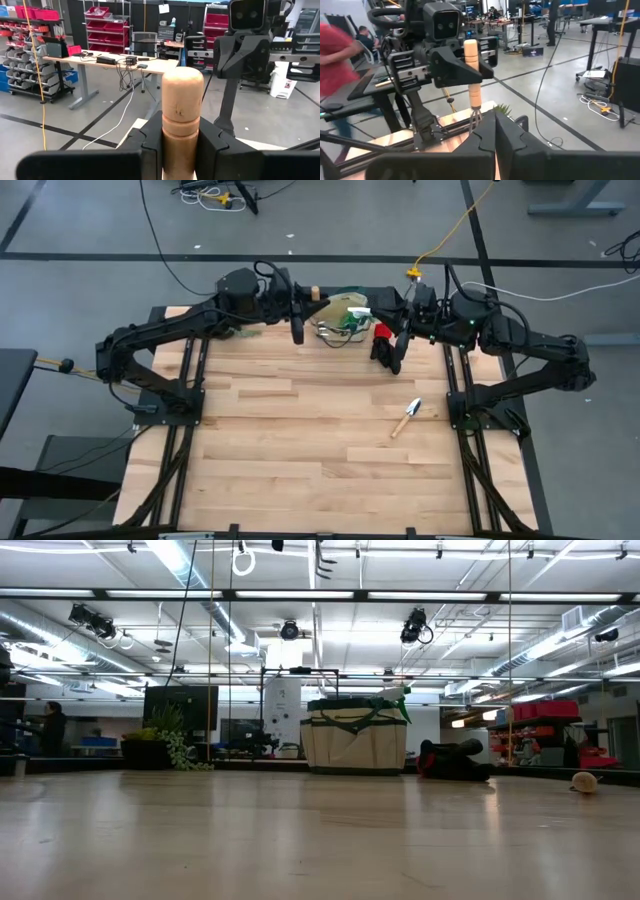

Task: Pick & Place Garden tools in Gardening bag
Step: Put the brown hand rake into the white gardening bag

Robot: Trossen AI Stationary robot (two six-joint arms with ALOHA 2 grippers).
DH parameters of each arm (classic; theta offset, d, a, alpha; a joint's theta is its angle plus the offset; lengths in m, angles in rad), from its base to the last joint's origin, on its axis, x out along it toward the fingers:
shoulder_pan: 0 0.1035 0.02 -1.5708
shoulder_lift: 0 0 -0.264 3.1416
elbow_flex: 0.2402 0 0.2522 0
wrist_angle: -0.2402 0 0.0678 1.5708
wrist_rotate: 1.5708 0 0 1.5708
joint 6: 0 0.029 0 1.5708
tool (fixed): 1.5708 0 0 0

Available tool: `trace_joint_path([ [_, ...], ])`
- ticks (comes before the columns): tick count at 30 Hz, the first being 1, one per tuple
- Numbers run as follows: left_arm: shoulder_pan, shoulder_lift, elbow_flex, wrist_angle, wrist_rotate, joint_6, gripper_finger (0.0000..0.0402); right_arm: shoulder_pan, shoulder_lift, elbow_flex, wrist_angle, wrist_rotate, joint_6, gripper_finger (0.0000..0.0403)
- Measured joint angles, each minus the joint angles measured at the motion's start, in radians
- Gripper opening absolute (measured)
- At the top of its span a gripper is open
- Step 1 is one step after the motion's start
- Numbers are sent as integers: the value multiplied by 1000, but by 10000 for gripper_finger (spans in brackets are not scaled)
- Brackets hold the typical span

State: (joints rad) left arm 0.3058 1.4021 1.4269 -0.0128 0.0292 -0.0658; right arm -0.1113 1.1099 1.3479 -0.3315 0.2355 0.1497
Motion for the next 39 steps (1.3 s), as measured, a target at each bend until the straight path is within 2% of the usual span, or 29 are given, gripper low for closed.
trace_joint_path([
  [10,27,56,0,45,3,37,71,-77,0,0,0,-98,3,0],
  [19,70,91,0,112,46,34,71,-173,0,0,-1,-203,-1,0],
  [30,89,106,1,112,45,37,71,-239,0,0,-69,-202,-1,0],
  [39,121,167,0,150,38,79,71,-267,0,0,-98,-200,-5,0],
])
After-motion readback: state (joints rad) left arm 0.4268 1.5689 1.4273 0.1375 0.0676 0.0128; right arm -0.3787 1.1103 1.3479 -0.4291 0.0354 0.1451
